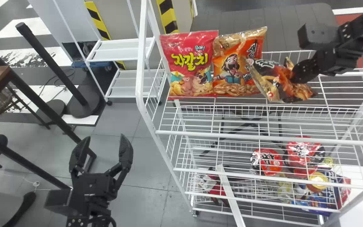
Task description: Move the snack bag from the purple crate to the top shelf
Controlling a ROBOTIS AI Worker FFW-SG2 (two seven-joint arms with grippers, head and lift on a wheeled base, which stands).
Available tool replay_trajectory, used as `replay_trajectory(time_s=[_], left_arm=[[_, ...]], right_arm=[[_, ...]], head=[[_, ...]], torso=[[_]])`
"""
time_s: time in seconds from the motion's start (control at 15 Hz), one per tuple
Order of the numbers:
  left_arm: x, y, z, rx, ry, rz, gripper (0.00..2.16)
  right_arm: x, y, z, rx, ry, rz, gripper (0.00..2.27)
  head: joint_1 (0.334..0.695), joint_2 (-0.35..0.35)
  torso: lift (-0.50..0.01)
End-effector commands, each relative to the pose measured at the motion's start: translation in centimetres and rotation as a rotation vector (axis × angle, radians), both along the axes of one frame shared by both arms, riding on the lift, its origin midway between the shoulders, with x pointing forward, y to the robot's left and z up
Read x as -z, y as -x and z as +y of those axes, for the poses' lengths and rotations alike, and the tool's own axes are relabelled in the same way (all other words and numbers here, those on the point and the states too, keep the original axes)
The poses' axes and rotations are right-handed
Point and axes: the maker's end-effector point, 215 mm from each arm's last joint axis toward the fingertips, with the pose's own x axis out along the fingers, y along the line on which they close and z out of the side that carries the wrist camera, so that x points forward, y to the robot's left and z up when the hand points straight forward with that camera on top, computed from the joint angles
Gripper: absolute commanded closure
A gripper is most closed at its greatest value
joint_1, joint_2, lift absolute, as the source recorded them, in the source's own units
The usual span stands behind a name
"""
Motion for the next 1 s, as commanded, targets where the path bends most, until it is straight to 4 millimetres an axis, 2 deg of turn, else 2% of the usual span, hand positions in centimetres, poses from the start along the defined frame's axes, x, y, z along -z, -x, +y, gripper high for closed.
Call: replay_trajectory(time_s=[0.0,0.27,0.4,0.67,0.87,0.93], left_arm=[[0.0,0.0,0.0,-0.001,0.001,0.0,0.13],[0.1,0.0,0.1,0.0,-0.002,0.001,0.13],[0.1,-0.1,0.0,0.002,0.0,0.0,0.13],[0.2,-0.5,-0.4,0.011,0.003,0.0,0.13],[0.5,-0.7,-0.5,0.014,0.004,0.001,0.13],[0.6,-0.9,-0.7,0.017,0.006,0.003,0.13]], right_arm=[[-0.8,0.4,-1.1,0.146,-0.1,0.031,2.22],[-1.0,3.7,-2.4,0.269,-0.268,0.067,2.22],[-0.9,5.8,-4.3,0.343,-0.372,0.075,2.22],[0.6,9.6,-7.7,0.489,-0.47,0.001,2.22],[2.9,13.5,-7.5,0.581,-0.545,0.006,2.22],[3.2,14.1,-7.3,0.614,-0.568,-0.007,2.22]], head=[[0.695,0.23],[0.695,0.216],[0.695,0.211],[0.695,0.178],[0.695,0.155],[0.695,0.152]], torso=[[0.003],[0.003],[0.003],[0.003],[0.003],[0.003]])
